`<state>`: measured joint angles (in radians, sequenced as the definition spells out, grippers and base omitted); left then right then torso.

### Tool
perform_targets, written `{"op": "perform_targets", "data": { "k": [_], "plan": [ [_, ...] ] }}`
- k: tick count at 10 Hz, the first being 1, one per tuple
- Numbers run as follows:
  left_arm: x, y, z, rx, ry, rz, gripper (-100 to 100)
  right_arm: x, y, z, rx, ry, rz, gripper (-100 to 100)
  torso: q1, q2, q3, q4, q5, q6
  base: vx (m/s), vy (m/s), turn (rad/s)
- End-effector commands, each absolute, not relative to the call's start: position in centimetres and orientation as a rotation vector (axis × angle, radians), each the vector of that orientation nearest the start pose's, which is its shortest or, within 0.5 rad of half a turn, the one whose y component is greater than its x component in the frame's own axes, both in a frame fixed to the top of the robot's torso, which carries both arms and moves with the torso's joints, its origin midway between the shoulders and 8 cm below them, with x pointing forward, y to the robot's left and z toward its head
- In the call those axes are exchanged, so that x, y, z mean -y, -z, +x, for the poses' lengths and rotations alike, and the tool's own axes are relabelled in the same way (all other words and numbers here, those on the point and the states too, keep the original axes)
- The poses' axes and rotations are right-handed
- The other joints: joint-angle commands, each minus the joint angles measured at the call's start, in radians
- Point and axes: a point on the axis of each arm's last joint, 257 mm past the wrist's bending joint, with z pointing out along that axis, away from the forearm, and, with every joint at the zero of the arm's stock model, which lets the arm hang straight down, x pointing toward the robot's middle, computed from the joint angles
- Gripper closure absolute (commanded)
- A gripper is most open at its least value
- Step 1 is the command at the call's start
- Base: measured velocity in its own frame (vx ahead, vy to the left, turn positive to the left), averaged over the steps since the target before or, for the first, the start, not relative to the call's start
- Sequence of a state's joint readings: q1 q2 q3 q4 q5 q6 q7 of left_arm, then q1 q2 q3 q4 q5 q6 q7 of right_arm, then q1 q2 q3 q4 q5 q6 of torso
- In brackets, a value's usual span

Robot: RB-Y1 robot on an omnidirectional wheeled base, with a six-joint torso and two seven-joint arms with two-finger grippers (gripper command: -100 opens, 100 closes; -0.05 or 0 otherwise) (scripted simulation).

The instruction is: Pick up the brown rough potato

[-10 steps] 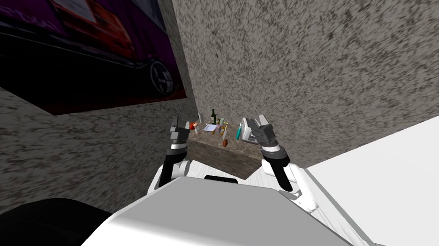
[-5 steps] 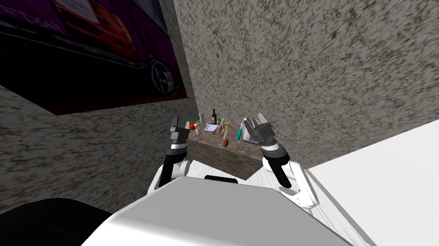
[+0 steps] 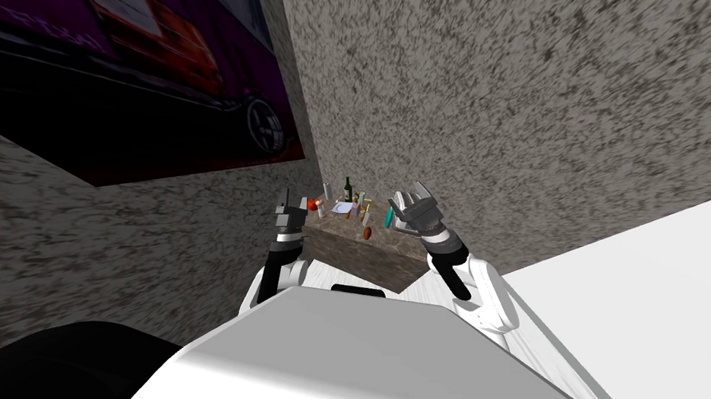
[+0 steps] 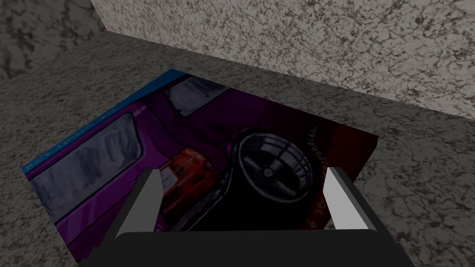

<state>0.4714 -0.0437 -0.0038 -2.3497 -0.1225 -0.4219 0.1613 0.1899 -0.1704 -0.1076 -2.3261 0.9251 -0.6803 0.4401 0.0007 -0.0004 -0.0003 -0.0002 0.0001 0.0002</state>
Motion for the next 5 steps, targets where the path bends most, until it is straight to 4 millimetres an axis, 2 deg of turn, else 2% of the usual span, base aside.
{"op": "perform_targets", "data": {
  "k": [1,4,5],
  "plan": [
    [-26.66,-4.94,34.59,-0.59,1.385,-0.665,0,12.7,-8.97,34.04,-0.637,-0.182,-0.637,-100,0.0,0.0,0.0,0.0,0.0,0.0,0.006,0.021,0.041],
    [-26.66,-4.94,34.59,-0.59,1.385,-0.665,0,12.32,-8.01,34.72,-0.659,-0.124,-0.681,-100,0.0,0.0,0.0,0.0,0.0,0.0,0.004,0.01,0.004],
    [-26.66,-4.94,34.59,-0.59,1.385,-0.665,0,11.81,-8.13,34.59,-0.615,-0.049,-0.749,-100,0.0,0.0,0.0,0.0,0.0,0.0,0.004,0.016,0.05]
  ]
}}
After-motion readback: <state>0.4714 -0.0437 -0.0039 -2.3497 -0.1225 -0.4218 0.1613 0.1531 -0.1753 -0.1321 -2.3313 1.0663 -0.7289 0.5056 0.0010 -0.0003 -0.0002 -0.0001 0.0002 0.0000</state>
